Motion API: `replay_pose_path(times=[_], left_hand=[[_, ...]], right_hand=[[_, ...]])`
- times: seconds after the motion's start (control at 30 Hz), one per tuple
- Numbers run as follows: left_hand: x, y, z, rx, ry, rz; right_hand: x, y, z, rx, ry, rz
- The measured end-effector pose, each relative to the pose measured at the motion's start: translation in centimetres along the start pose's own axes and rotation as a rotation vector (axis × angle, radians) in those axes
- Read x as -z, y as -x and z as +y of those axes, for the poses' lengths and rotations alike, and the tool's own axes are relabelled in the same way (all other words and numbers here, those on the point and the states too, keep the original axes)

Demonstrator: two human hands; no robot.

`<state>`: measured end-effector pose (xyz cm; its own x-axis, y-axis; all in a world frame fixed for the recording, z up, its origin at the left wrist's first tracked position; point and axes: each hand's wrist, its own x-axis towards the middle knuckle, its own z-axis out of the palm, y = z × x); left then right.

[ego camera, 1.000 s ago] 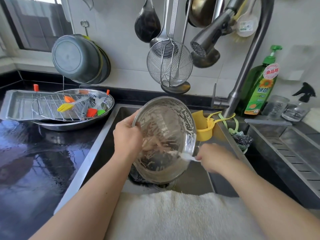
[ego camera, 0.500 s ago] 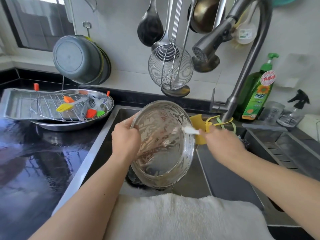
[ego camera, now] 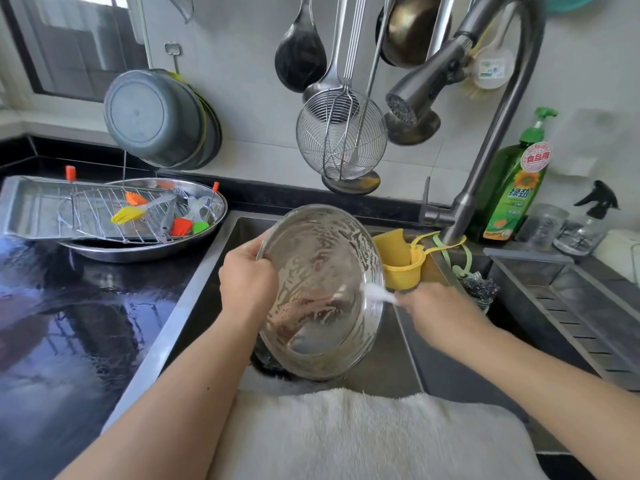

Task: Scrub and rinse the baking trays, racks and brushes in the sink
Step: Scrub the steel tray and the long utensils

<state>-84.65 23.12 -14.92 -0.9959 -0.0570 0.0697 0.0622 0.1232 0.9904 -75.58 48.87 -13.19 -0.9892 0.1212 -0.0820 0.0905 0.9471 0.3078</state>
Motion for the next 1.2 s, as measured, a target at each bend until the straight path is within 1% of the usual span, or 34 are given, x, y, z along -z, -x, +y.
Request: replay_pose_path(times=[0.03, 0.07, 0.13, 0.17, 0.2, 0.27, 0.3, 0.33, 0.4, 0.43, 0.47, 0.53, 0.57, 0.6, 0.63, 0.7, 0.73, 0.77, 0.83, 0.87, 0.9, 0.97, 1.0, 1.03, 1.1, 1.13, 1.17, 1.2], left_hand=[[0.1, 0.0, 0.0, 0.005, 0.022, 0.005], [0.2, 0.1, 0.1, 0.005, 0.043, 0.01], [0.1, 0.1, 0.2, 0.003, 0.065, 0.011], [0.1, 0.0, 0.2, 0.012, 0.08, 0.018], [0.0, -0.1, 0.1, 0.025, 0.104, 0.032], [0.0, -0.2, 0.1, 0.043, 0.16, 0.042], [0.0, -0.2, 0.1, 0.042, 0.177, 0.04], [-0.1, -0.2, 0.1, 0.037, 0.181, 0.038], [-0.3, 0.0, 0.0, 0.035, 0.168, 0.02], [-0.4, 0.2, 0.0, 0.034, 0.17, 0.012], [-0.4, 0.2, -0.1, 0.035, 0.176, 0.013], [-0.3, 0.1, 0.1, 0.046, 0.194, 0.034], [-0.3, 0.1, 0.2, 0.047, 0.201, 0.039], [-0.3, 0.3, 0.4, 0.042, 0.199, 0.037], [-0.3, 0.4, 0.4, 0.034, 0.182, 0.031], [-0.4, 0.6, 0.3, 0.009, 0.153, 0.008], [-0.5, 0.6, 0.2, 0.002, 0.151, 0.003], [-0.5, 0.6, 0.2, 0.007, 0.161, 0.008], [-0.4, 0.3, 0.3, 0.035, 0.194, 0.029], [-0.4, 0.3, 0.3, 0.037, 0.207, 0.036], [-0.4, 0.3, 0.3, 0.03, 0.209, 0.037], [-0.3, 0.3, 0.1, 0.014, 0.196, 0.032], [-0.3, 0.3, 0.1, 0.018, 0.2, 0.04], [-0.1, 0.1, 0.1, 0.033, 0.219, 0.059], [0.2, -0.1, 0.1, 0.092, 0.287, 0.11], [0.2, -0.1, 0.1, 0.12, 0.322, 0.129], [0.3, -0.1, 0.1, 0.137, 0.339, 0.143], [0.3, 0.0, 0.2, 0.142, 0.338, 0.15]], right_hand=[[0.0, -0.2, 0.5, -0.025, -0.02, 0.028], [-0.1, -0.3, 0.7, -0.022, -0.058, -0.013], [-0.2, 0.3, -0.1, 0.043, -0.189, -0.183], [-0.1, 0.8, -0.5, 0.063, -0.227, -0.226], [-0.1, 0.6, -0.6, 0.045, -0.235, -0.209], [0.3, -0.2, 0.5, -0.041, -0.163, -0.065], [0.4, -0.2, 0.6, -0.067, -0.161, -0.026], [0.5, -0.1, 0.3, -0.047, -0.151, -0.064], [0.8, 0.8, -1.5, 0.064, -0.175, -0.259], [1.0, 1.3, -2.2, 0.079, -0.2, -0.307], [1.1, 1.2, -2.4, 0.046, -0.197, -0.282], [1.3, 0.3, -1.3, -0.062, -0.064, -0.061], [1.1, 0.2, -1.2, -0.095, -0.031, 0.012], [1.0, 0.2, -1.5, -0.093, -0.02, -0.007], [1.0, 0.4, -2.3, -0.052, -0.042, -0.087], [0.9, 1.2, -4.2, 0.038, -0.106, -0.315], [1.0, 1.2, -4.4, 0.036, -0.116, -0.335], [1.3, 0.8, -4.1, -0.01, -0.089, -0.276], [1.5, 0.2, -2.9, -0.122, -0.033, -0.078], [1.3, 0.3, -2.9, -0.144, -0.046, -0.071], [1.3, 0.6, -3.4, -0.108, -0.081, -0.133], [0.8, 1.9, -5.4, 0.048, -0.238, -0.332], [0.6, 2.1, -5.8, 0.086, -0.324, -0.369], [0.7, 1.7, -5.5, 0.049, -0.358, -0.337], [0.5, 0.4, -3.9, -0.117, -0.354, -0.152], [0.2, 0.5, -3.5, -0.179, -0.362, -0.088], [-0.1, 0.8, -3.6, -0.151, -0.367, -0.098], [0.0, 1.4, -4.3, -0.08, -0.378, -0.148]])
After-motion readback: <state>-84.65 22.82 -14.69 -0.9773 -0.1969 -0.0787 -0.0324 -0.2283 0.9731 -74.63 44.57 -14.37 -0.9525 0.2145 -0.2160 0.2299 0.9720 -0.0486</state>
